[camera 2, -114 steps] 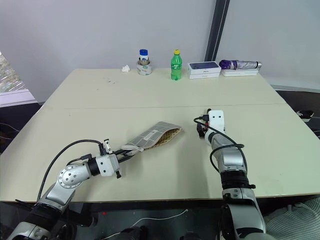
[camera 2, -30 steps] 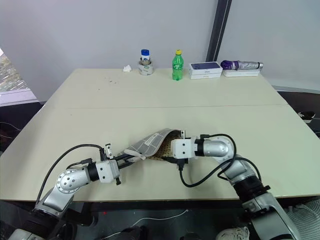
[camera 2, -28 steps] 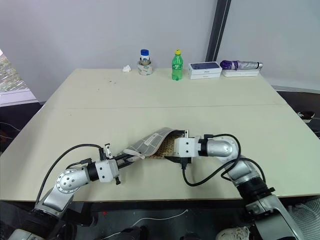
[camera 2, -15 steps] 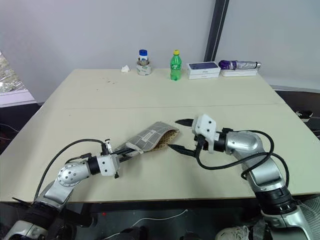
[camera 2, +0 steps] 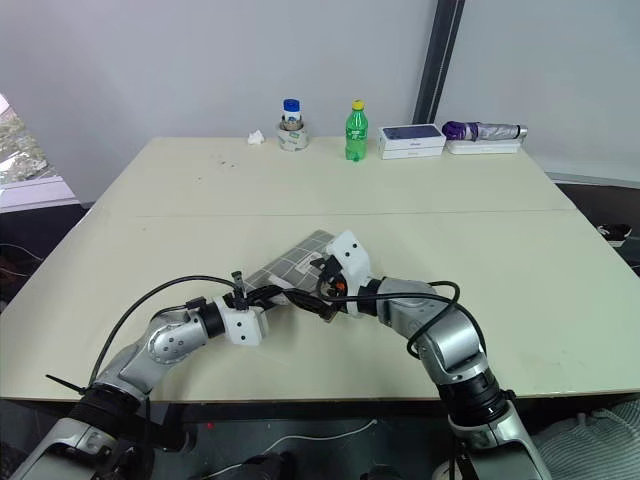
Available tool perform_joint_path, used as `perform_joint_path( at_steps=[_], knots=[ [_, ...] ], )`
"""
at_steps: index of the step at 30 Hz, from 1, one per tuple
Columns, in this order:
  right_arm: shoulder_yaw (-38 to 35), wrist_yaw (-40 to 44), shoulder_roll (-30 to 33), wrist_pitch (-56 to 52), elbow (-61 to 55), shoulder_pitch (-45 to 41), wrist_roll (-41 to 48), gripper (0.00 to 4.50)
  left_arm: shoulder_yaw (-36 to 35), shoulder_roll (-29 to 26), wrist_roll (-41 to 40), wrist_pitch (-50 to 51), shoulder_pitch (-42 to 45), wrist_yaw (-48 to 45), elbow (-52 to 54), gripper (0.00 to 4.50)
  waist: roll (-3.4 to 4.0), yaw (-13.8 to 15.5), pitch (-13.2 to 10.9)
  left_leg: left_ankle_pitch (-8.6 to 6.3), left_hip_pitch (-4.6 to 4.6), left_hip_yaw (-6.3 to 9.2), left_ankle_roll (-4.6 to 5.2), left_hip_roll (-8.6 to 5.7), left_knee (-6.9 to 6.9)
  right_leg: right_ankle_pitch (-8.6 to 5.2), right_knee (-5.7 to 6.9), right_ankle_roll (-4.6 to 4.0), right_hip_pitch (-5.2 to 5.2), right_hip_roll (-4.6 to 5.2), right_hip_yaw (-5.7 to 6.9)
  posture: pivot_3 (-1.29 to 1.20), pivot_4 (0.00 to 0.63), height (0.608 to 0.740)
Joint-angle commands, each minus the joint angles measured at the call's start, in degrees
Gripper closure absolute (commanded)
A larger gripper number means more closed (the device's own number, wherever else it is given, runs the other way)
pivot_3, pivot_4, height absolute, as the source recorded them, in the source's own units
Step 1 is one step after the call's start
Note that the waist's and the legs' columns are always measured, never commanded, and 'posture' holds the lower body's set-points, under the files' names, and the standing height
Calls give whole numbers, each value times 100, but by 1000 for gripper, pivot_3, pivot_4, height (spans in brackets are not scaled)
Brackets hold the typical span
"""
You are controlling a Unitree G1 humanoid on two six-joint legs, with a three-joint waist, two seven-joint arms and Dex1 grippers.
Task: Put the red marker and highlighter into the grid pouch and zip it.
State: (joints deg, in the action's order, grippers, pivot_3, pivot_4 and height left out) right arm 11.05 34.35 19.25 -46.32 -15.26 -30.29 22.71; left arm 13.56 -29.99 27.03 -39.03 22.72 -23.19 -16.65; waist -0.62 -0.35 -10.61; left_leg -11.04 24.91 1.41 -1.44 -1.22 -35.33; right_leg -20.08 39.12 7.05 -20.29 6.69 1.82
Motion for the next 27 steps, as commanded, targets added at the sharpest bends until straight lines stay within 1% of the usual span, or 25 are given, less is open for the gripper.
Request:
perform_joint_path(
  at_steps=[1,3,4,6,7,8,9,12,16,20,24,27],
  knots=[
    [241,-77,-122,40,-27,-110,-134,186,200,23,218,35,-66,128,25,4500,3,-1,2,0,0,0,0,-1,0,0,0,0,0,0,0,0,150,740],
    [346,-108,-164,53,83,-105,-226,186,225,50,253,70,-54,179,37,4500,3,-5,2,0,0,0,0,-3,0,0,0,0,-1,-1,0,0,150,740],
    [385,-119,-173,69,123,-107,-271,414,233,59,274,80,-49,208,47,4500,3,-5,2,0,0,0,0,-3,0,0,0,0,-1,-1,0,0,150,740],
    [398,-167,-194,76,201,-129,-335,1030,240,57,298,90,-50,250,75,4500,3,-4,2,0,0,0,0,-4,0,0,0,0,-1,-1,0,0,150,740],
    [366,-186,-214,56,237,-143,-323,1632,243,54,297,98,-56,268,87,4500,3,-6,3,0,0,1,0,-4,0,0,0,0,-1,-1,0,0,150,740],
    [345,-189,-218,52,265,-158,-321,2078,250,42,307,104,-66,287,94,4500,4,-10,4,0,0,1,0,-4,0,0,1,0,-1,-1,0,0,150,740],
    [321,-185,-225,46,281,-168,-312,2701,256,32,310,109,-77,301,97,4500,4,-12,4,0,0,1,0,-3,0,0,2,0,-1,-1,0,0,150,740],
    [222,-150,-262,-38,246,-169,-194,4085,270,18,306,138,-118,324,122,4500,4,-9,6,1,-3,2,0,-3,0,0,4,0,1,-2,0,0,150,740],
    [186,17,-204,-56,131,-132,-33,4085,285,12,284,155,-140,340,133,4500,4,-10,6,0,-4,2,0,-3,0,0,4,0,1,-1,0,0,150,740],
    [226,109,-128,22,57,-99,-66,4085,289,12,278,157,-140,358,120,4500,4,-10,6,0,-4,2,0,-3,0,0,3,0,1,-1,0,0,150,740],
    [-25,83,-214,-37,-40,-24,149,4085,284,20,254,164,-136,361,114,4500,4,-12,6,0,-4,2,0,-3,1,0,3,0,1,-1,0,0,150,740],
    [-174,208,-141,19,-162,79,345,4085,276,21,233,177,-144,356,132,4500,4,-12,6,0,-4,2,0,-3,2,0,2,0,1,-1,0,0,150,740]
  ],
)
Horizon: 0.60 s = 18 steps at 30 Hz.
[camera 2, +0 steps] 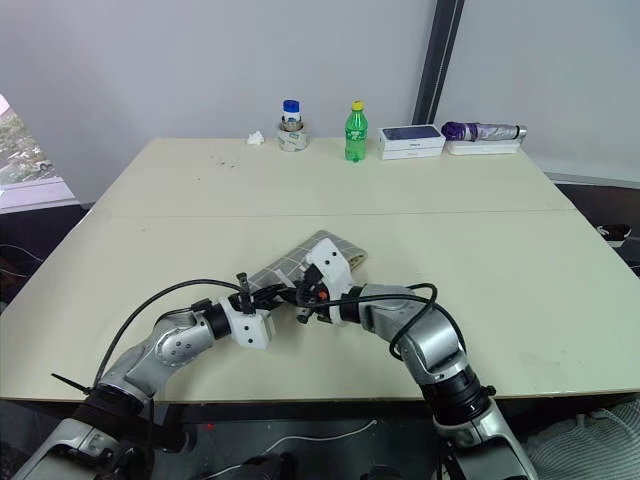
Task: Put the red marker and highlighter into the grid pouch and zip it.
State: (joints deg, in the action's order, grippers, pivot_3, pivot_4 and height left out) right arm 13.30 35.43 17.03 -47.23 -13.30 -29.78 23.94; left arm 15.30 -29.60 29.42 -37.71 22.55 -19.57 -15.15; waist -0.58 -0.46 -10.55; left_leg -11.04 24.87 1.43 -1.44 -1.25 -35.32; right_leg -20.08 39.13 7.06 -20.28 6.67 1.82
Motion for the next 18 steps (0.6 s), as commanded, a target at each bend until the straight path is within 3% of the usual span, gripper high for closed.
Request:
perform_joint_path(
  at_steps=[1,4,10,15,16,17,18],
  knots=[
    [-420,169,116,161,-409,69,269,4085,103,-19,-13,49,-133,-4,-12,4500,0,-4,0,0,0,0,0,0,1,0,0,0,-1,0,0,0,150,740],
    [-546,174,78,228,-422,125,411,4085,117,-36,-25,51,-144,-3,0,4500,0,-15,0,0,0,0,0,0,3,0,-1,0,-2,0,-1,0,150,740],
    [-363,250,105,236,-500,137,408,1101,137,-51,-49,63,-148,8,4,4500,0,-25,0,0,0,-2,0,2,5,0,-1,0,-4,-2,-1,0,150,740],
    [-321,237,133,216,-459,158,408,1101,138,-61,-65,83,-157,32,9,4500,0,-25,0,0,0,-2,0,2,5,0,-1,0,-3,-2,-2,0,150,740],
    [-287,251,172,214,-448,161,380,1729,139,-63,-66,86,-160,34,10,4500,0,-25,0,0,0,-2,0,2,5,0,-1,0,-4,-2,-2,0,150,740],
    [-273,251,188,215,-437,154,371,2018,141,-66,-65,86,-168,37,14,4500,0,-26,0,0,0,-2,0,3,5,0,0,0,-4,-2,-1,0,150,740],
    [-295,200,165,192,-411,125,377,2018,144,-70,-60,86,-172,39,14,4500,0,-25,0,0,0,-2,0,3,5,0,0,0,-4,-2,-1,0,150,740]
  ],
)
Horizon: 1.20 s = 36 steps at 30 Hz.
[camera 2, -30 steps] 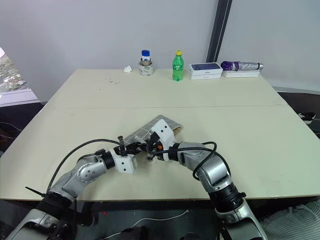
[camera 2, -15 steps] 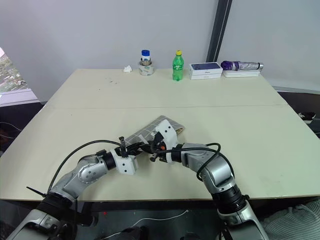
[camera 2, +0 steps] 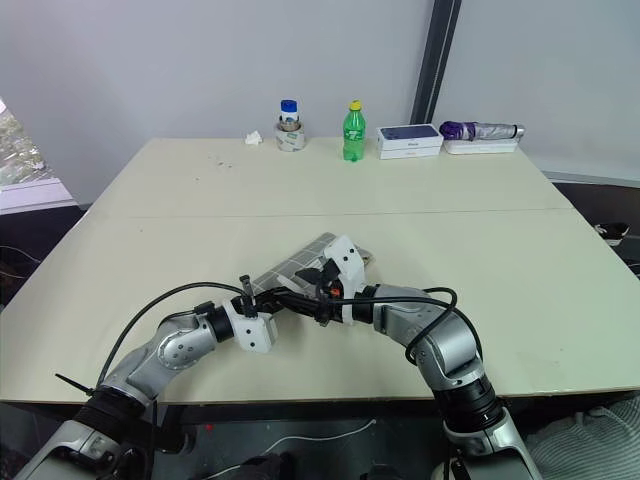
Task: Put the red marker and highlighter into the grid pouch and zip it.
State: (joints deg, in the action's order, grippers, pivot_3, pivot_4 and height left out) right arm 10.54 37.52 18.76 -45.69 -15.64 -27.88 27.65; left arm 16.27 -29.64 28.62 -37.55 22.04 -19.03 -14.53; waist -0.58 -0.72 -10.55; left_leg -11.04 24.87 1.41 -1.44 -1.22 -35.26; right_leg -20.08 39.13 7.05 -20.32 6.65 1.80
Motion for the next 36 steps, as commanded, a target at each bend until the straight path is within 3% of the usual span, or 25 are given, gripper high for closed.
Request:
perform_joint_path(
  at_steps=[1,13,19,29,36],
  knots=[
    [-49,-58,-40,8,-154,-104,26,2018,51,-72,29,66,-124,-11,-50,4500,0,1,0,0,0,0,0,0,0,0,0,0,0,0,0,0,150,740],
    [-99,-646,-132,-298,272,-683,-231,2018,124,-71,150,26,-48,97,-122,4500,0,3,0,0,0,0,0,0,0,0,0,0,0,0,0,0,150,740],
    [202,-343,221,-532,224,-867,-372,2018,143,-52,175,45,-36,141,-132,4500,0,10,0,0,0,1,0,-1,-1,0,0,0,1,0,0,0,150,740],
    [58,-304,65,-874,-13,-916,-115,2018,180,-54,183,49,-46,173,-123,4500,0,11,0,0,0,0,0,0,-1,0,0,0,1,1,0,0,150,740],
    [221,-349,237,-784,79,-977,-418,2018,199,-44,193,31,-19,186,-143,4500,0,11,0,0,0,1,0,-1,-1,0,0,0,1,1,0,0,150,740]
  ],
)
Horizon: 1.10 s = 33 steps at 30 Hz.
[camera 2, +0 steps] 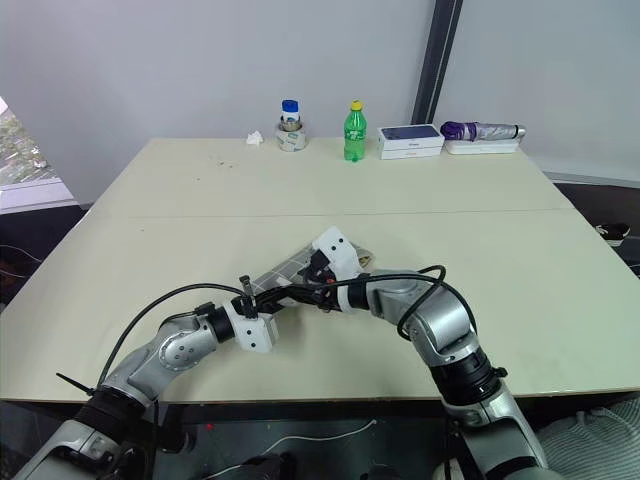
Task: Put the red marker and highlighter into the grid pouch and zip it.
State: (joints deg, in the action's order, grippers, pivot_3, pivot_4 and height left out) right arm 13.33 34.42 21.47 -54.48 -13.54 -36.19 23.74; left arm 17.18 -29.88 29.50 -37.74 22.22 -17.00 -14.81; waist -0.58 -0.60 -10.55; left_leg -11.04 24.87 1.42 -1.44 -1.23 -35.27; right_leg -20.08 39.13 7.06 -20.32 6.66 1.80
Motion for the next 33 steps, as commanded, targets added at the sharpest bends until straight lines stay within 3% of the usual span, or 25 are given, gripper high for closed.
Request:
perform_joint_path(
  at_steps=[1,15,18,21,28,33],
  knots=[
    [-60,-43,-33,106,-107,-152,-53,2018,113,-16,110,52,-35,-18,-112,4500,0,0,0,0,0,0,0,0,0,0,0,0,0,0,0,0,150,740],
    [182,79,90,152,-141,-57,-247,2018,120,0,110,62,-34,-20,-93,4500,0,1,0,0,0,0,0,0,0,0,0,0,1,0,0,0,150,740],
    [211,61,92,141,-104,-29,-329,2807,121,-4,110,59,-40,-23,-84,4500,0,1,0,0,0,0,0,0,0,0,0,0,1,0,0,0,150,740],
    [223,106,88,113,-115,-15,-331,4379,120,-5,110,58,-45,-21,-78,4500,0,1,0,0,0,0,0,0,0,0,0,0,1,0,0,0,150,740],
    [-205,18,-138,114,-94,-18,-85,4449,116,-7,103,51,-60,-17,-64,4500,0,1,0,0,0,0,0,0,0,0,0,0,1,0,0,0,150,740],
    [-1150,-607,-309,750,795,-232,-296,4449,13,-84,-124,-130,-173,-22,-12,4500,0,1,0,0,0,0,0,0,0,0,0,0,2,0,0,0,150,740]
  ],
)
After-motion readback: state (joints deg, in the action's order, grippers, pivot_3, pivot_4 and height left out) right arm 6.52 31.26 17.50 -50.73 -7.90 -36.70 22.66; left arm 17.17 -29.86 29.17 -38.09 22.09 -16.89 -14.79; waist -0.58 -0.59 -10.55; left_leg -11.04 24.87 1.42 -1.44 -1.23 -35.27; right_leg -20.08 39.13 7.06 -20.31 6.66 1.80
